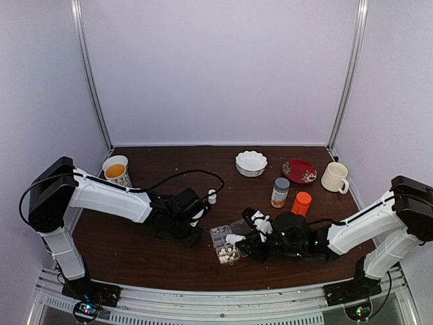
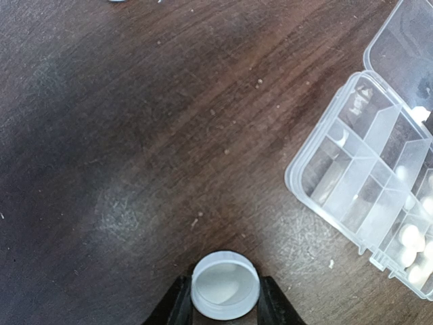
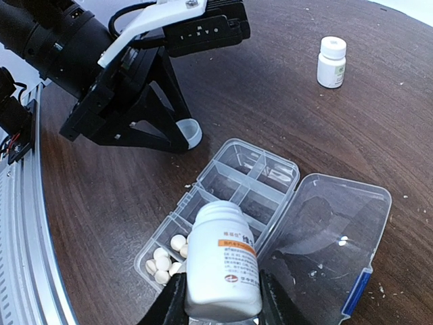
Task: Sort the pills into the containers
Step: Pour the pill into the compartment of the pill container.
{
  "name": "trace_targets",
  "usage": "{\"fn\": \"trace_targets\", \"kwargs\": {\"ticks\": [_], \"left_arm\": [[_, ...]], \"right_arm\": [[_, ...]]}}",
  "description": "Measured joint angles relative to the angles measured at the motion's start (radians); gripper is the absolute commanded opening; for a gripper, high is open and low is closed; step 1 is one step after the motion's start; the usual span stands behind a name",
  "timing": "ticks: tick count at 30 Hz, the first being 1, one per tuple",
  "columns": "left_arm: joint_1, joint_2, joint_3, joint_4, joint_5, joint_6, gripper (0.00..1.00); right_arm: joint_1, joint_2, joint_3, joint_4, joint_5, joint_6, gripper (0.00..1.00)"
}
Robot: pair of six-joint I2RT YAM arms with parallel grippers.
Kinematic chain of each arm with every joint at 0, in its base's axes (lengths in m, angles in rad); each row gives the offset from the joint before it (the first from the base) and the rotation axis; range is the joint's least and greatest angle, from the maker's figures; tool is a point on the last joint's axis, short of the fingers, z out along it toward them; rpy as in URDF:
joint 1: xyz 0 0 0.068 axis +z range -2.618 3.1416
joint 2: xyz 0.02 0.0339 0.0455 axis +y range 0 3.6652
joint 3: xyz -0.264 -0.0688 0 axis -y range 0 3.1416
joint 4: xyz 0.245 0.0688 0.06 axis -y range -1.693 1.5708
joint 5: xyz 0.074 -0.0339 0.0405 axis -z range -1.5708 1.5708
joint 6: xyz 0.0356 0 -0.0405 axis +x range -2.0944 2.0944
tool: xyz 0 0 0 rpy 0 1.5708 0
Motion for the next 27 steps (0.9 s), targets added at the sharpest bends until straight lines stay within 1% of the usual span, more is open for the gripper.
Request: {"fn": "trace_targets", "kwargs": {"ticks": [10, 27], "left_arm": [[0.0, 0.0, 0.0, 0.001, 0.0, 0.0, 0.33], [0.0, 0.0, 0.0, 0.003, 0.001, 0.0, 0.33]], "right_arm": [[0.0, -0.002, 0.006, -0.027, 0.0, -0.015, 0.04], [0.0, -0.012, 0.0, -0.014, -0.003, -0.014, 0.05]]}}
